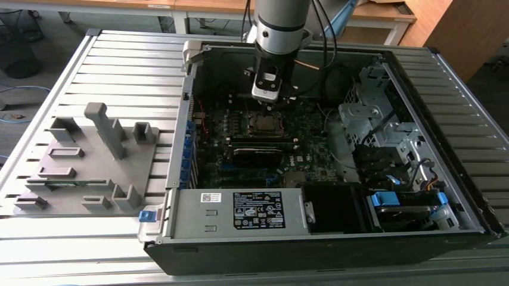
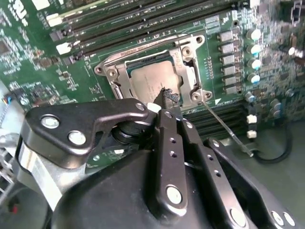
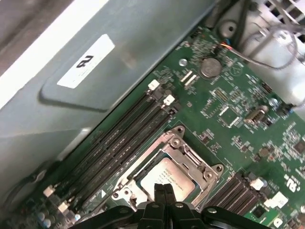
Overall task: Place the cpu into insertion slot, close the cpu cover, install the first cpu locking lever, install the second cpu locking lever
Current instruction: 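Close the cpu cover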
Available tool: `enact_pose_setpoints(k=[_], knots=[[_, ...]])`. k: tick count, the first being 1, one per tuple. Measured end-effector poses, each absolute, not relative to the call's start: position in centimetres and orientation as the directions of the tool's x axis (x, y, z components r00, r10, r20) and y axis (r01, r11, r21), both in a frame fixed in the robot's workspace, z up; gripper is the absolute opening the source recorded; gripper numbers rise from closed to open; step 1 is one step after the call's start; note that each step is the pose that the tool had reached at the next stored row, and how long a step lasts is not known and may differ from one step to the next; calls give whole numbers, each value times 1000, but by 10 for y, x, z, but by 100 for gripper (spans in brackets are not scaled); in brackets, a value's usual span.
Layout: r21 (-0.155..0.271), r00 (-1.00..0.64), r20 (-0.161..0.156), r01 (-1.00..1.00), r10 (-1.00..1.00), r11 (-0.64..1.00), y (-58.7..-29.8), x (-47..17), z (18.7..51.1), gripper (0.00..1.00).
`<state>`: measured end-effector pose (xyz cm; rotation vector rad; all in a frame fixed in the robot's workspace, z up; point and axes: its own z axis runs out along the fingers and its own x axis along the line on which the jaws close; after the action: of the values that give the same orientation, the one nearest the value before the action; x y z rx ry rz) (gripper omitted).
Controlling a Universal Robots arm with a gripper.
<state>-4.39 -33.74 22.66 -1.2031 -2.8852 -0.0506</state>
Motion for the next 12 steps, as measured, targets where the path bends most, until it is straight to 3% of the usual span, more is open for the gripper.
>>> enact_pose_setpoints(k=[12], knots=[[24,-827,26,562,561,827,-337,-44,226,11]])
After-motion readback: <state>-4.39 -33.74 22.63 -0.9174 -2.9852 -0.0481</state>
